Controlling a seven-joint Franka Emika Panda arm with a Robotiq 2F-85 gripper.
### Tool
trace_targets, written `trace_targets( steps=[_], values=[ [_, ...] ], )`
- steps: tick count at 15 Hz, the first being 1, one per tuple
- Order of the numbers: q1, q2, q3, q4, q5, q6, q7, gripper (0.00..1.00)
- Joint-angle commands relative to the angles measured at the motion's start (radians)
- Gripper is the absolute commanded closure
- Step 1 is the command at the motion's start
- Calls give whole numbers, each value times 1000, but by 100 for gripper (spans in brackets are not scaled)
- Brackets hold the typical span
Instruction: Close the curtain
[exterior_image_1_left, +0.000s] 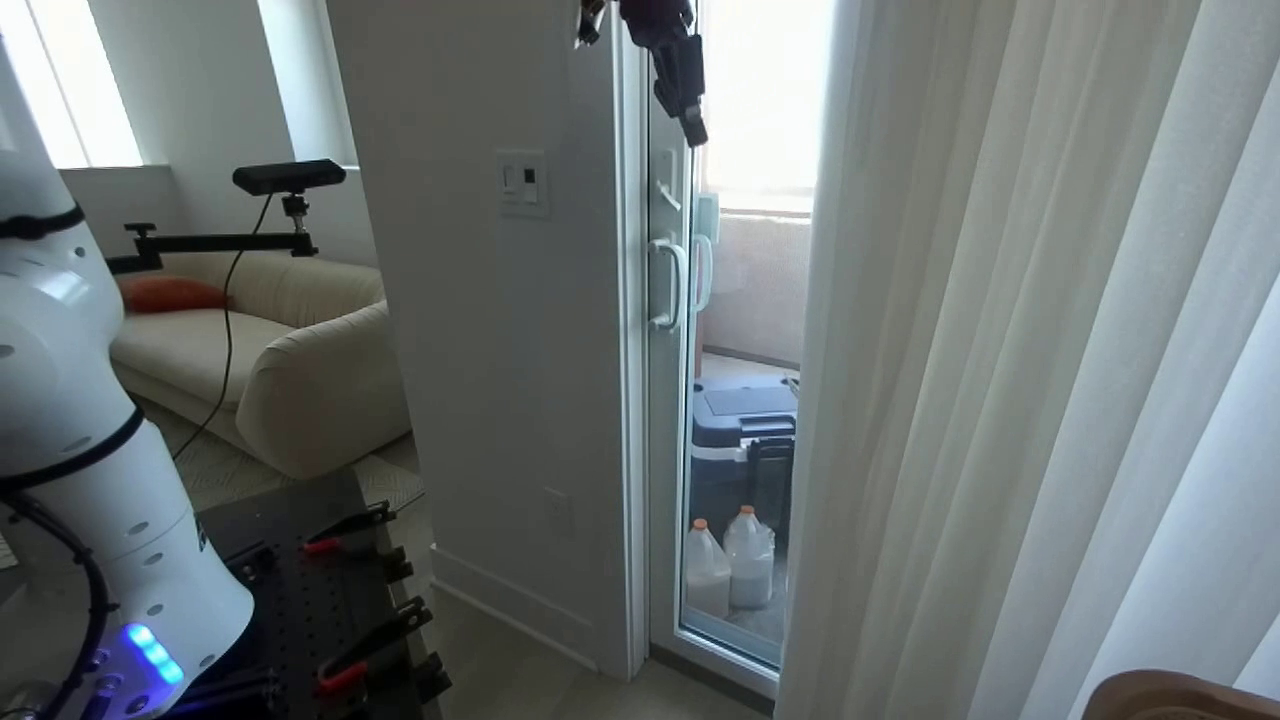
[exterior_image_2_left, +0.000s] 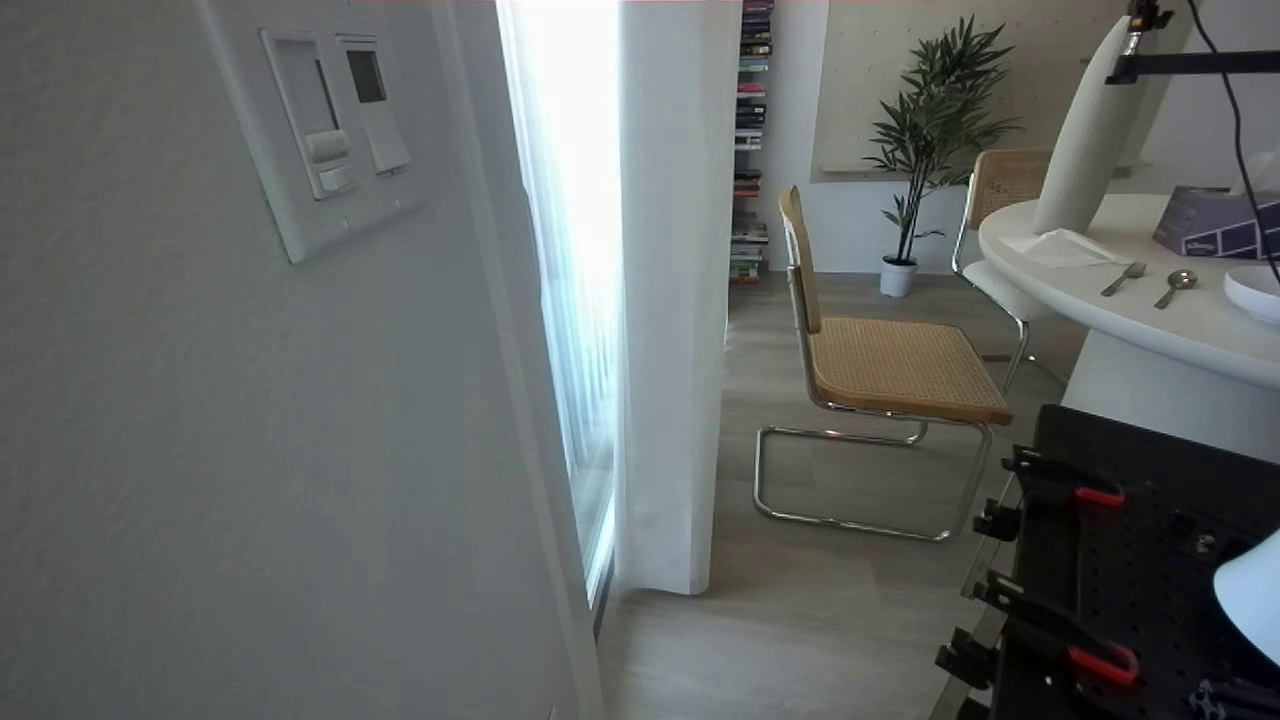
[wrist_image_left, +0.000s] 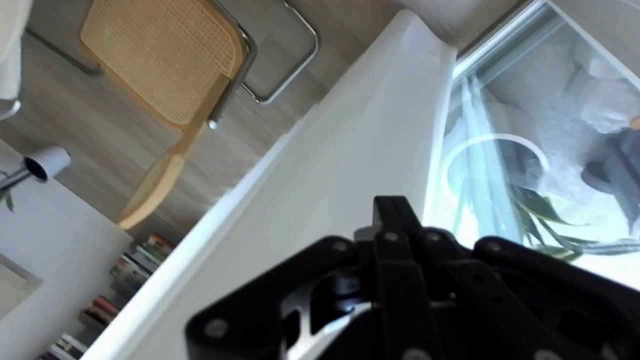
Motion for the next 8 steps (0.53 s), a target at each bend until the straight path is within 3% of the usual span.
trace_targets(
  steps=[1,5,8],
  values=[
    [10,72,-1,51,1,180,-98,100],
    [11,148,-16,81,8,419,-128,100],
    [18,217,-43,129,-27,536,-105,100]
  ],
)
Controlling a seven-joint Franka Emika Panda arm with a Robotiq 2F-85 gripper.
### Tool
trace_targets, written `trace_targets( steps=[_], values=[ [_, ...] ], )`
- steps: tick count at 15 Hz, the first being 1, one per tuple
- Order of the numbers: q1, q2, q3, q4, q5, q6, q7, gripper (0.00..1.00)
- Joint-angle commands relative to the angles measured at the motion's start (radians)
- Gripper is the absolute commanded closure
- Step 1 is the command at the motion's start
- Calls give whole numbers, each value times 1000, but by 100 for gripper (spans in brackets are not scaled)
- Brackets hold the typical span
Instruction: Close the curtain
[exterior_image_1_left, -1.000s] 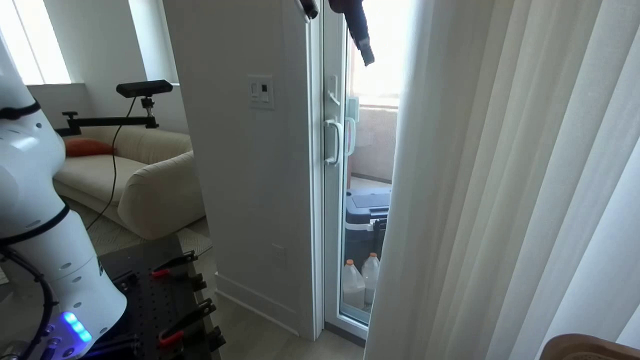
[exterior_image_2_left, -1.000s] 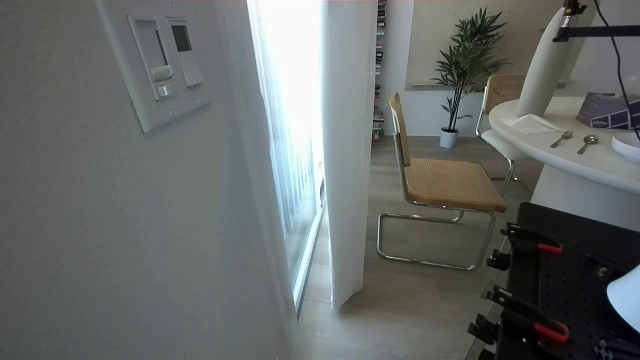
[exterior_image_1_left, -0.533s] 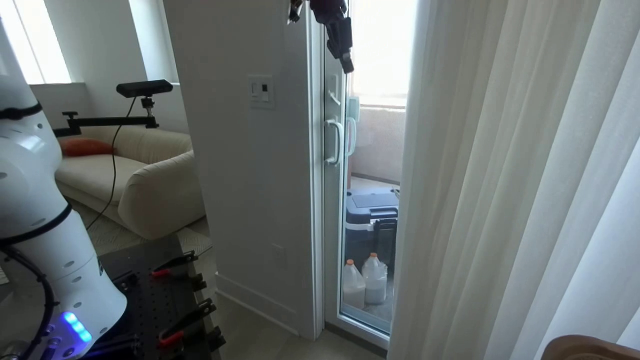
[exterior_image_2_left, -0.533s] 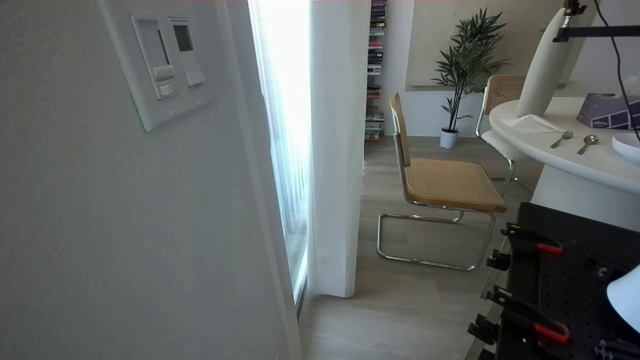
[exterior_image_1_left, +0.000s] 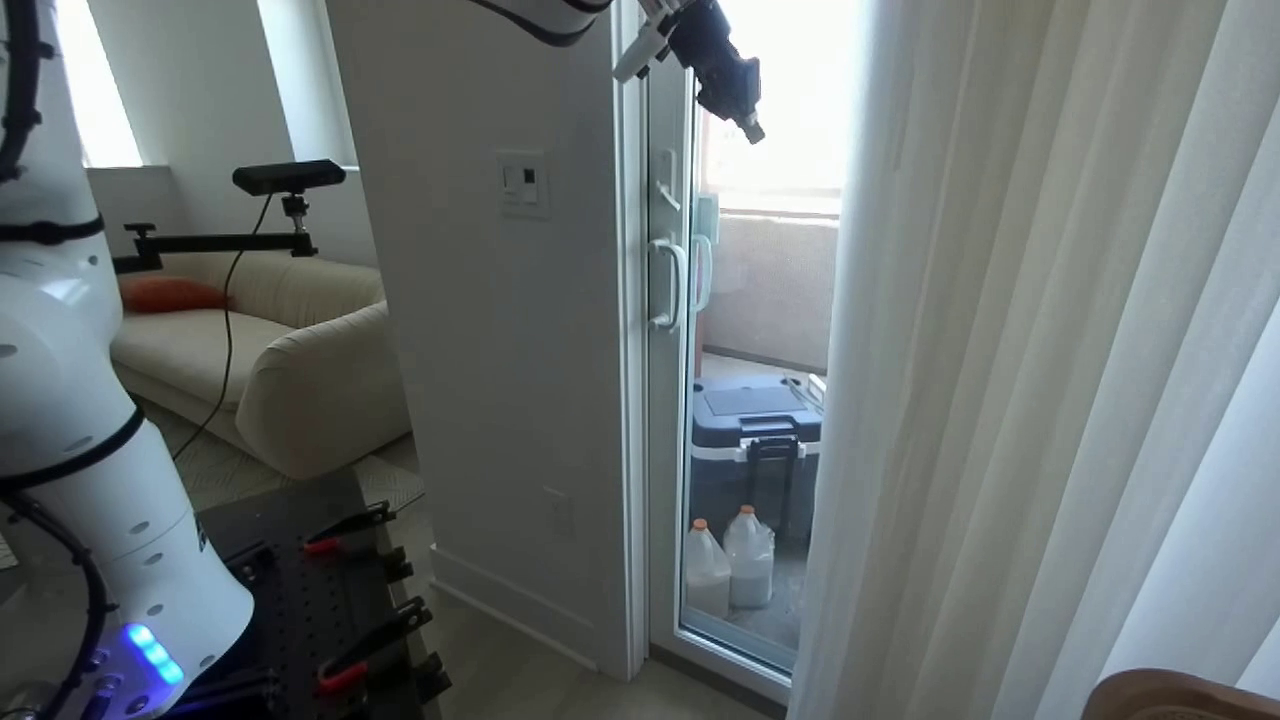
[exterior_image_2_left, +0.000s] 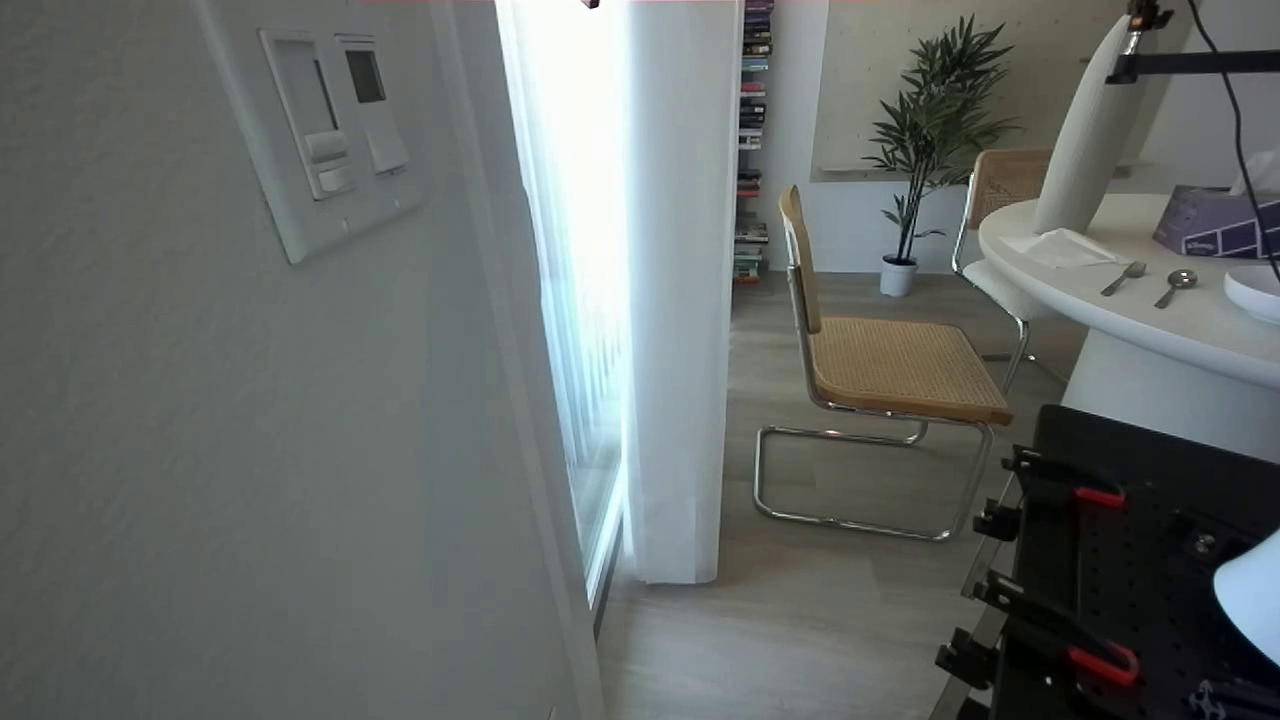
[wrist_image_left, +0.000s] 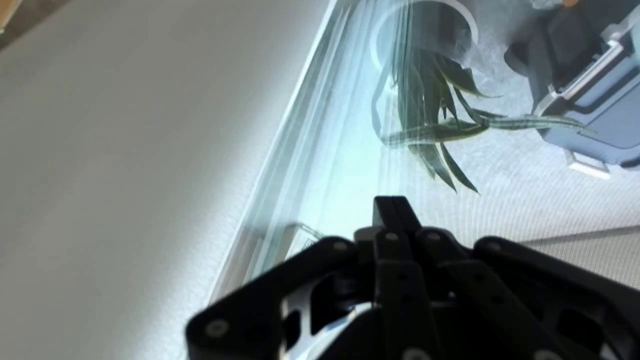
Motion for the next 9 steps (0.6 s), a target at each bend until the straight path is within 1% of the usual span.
trace_targets(
  steps=[1,5,6,7,9],
  values=[
    [12,93,-39,96,-39,105,-1,100],
    [19,160,-110,157,-111,216,44,100],
    [23,176,-136,173,-140,243,68,100],
    [10,190,-139,184,-182,264,103,100],
    [21,208,-189,203,-268,297,188,100]
  ],
)
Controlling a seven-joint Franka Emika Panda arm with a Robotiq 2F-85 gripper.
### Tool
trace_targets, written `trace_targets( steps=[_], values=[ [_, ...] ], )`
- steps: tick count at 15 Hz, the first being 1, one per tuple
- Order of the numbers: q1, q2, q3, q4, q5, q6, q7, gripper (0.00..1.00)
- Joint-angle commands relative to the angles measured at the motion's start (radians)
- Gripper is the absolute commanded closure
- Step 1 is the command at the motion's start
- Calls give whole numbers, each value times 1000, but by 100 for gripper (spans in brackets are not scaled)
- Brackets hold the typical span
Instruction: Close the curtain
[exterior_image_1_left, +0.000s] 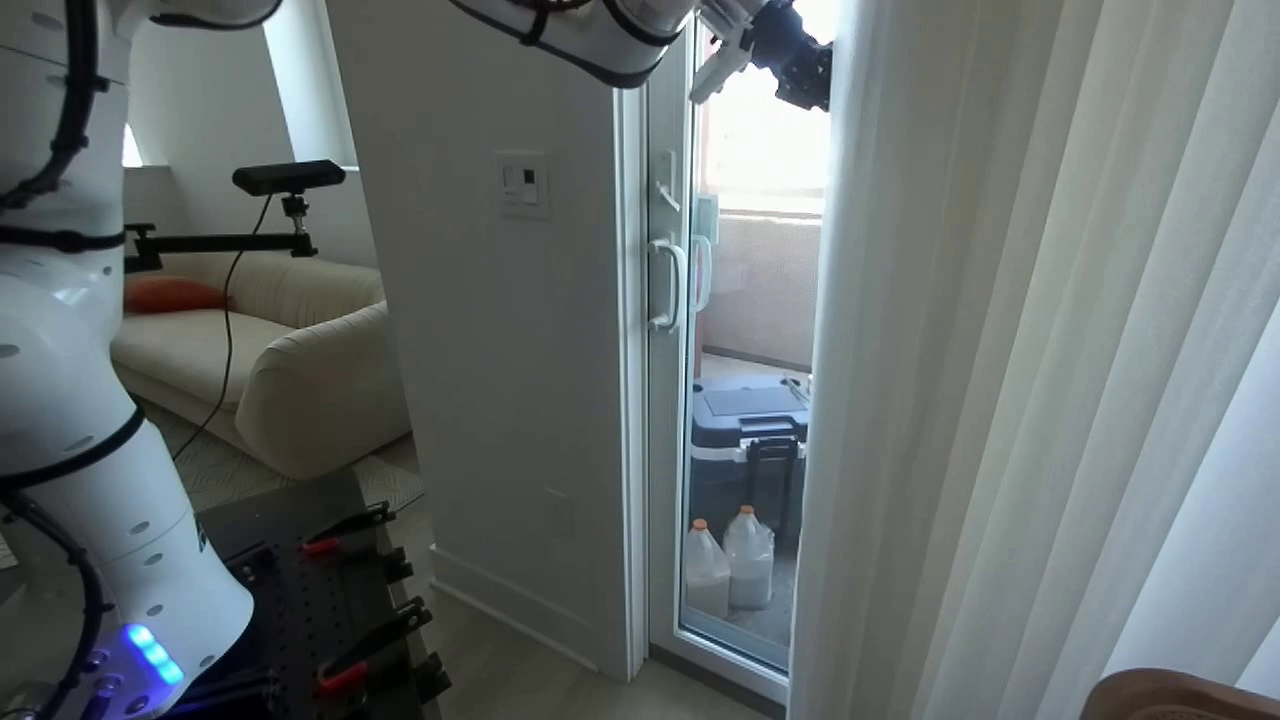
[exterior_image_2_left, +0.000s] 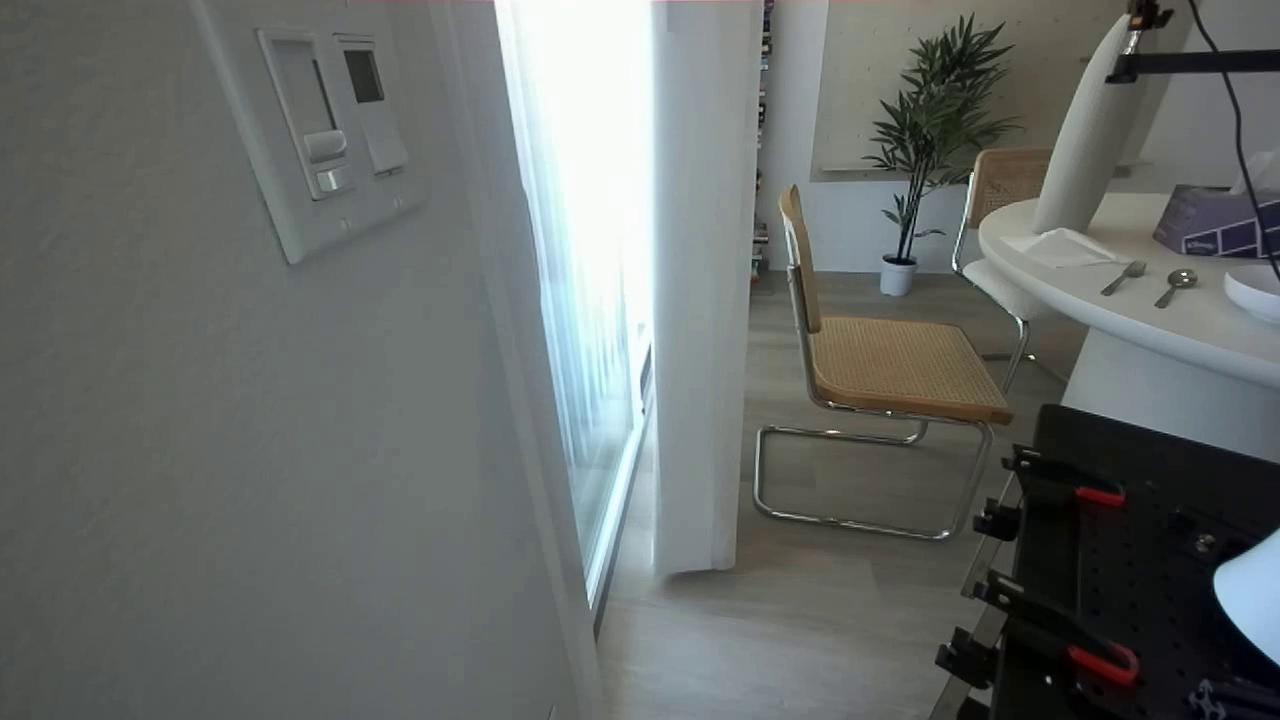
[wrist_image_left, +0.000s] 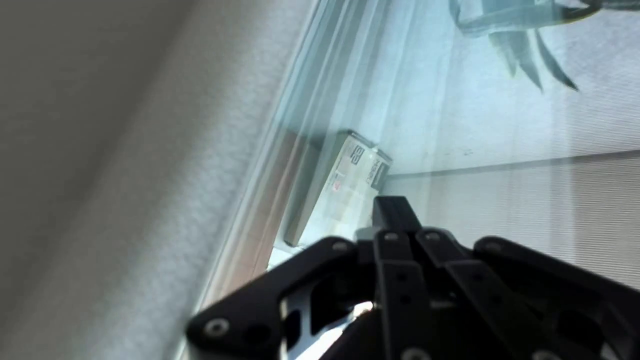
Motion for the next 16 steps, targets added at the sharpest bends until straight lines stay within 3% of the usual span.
trace_targets(
  steps=[1,3,6,11,12,15,16],
  values=[
    [23,47,-84,65,-154,51,159,100],
    [52,30,-146,59,-280,12,299,100],
    [93,-45,-192,-5,-385,-157,411,100],
    [118,-172,-174,-78,-319,-546,350,100],
    [66,-192,-106,-74,-313,-634,341,100],
    [24,-226,-60,-60,-241,-796,341,100],
    [9,-230,-50,-53,-219,-818,353,74]
  ],
)
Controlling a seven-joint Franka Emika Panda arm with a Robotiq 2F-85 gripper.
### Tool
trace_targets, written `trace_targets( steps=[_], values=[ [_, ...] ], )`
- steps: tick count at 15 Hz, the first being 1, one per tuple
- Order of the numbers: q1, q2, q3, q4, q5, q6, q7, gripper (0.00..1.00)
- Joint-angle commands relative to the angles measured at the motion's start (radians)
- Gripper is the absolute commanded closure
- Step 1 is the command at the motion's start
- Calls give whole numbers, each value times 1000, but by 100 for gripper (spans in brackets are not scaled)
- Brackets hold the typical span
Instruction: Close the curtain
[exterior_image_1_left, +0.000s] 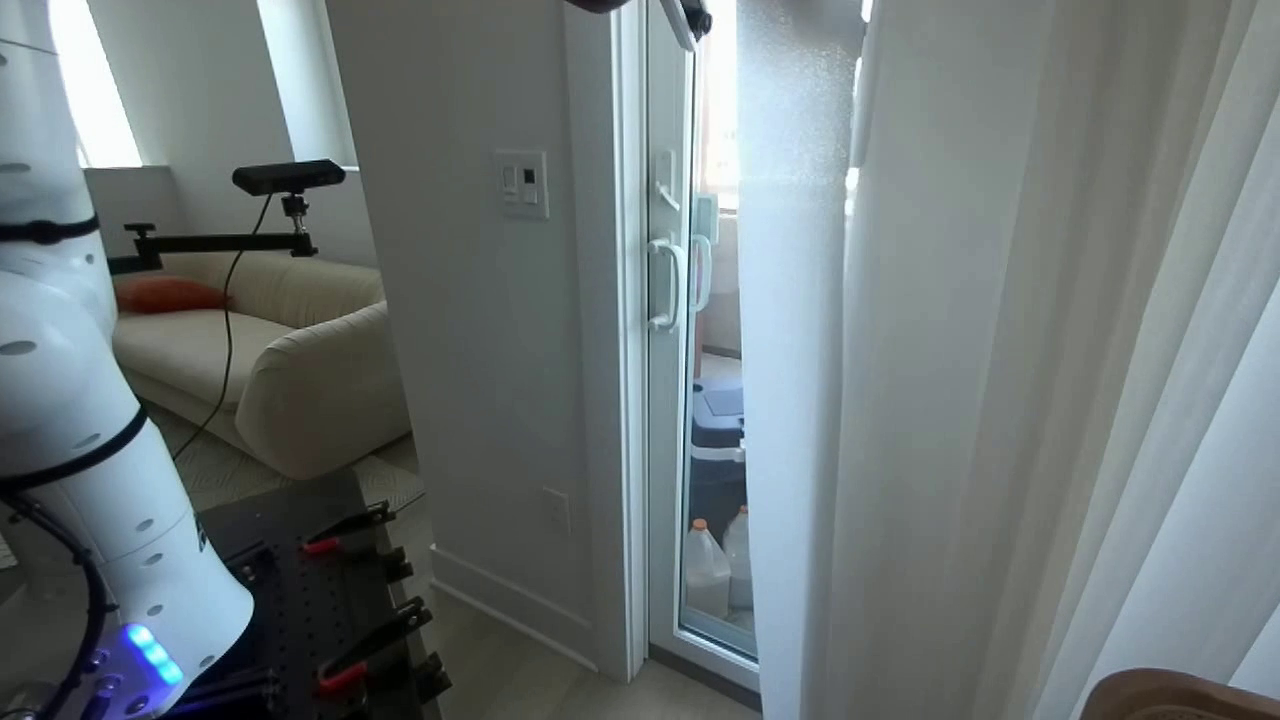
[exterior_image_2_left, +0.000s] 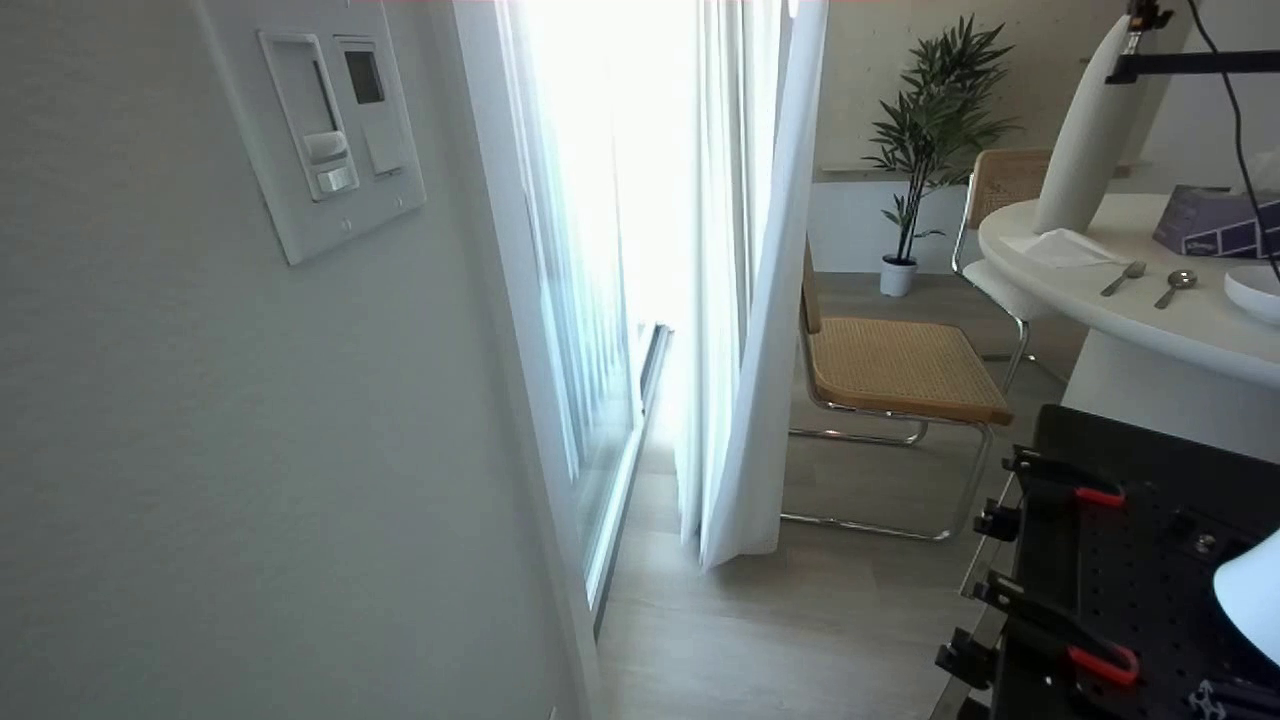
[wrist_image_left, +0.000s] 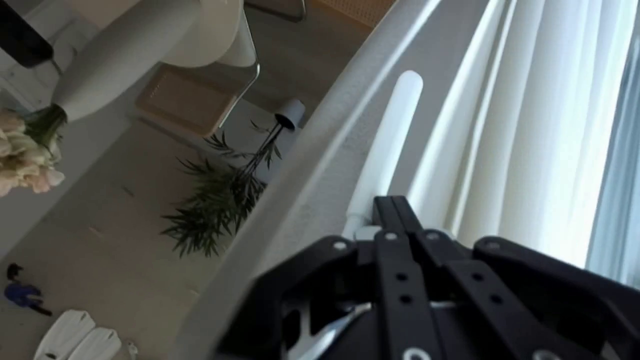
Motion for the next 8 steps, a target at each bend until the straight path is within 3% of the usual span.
trace_targets(
  steps=[1,8],
  values=[
    [-62,-38,52,2,74,-87,-4,72],
    [-116,-17,74,21,128,-40,-3,20]
  ],
)
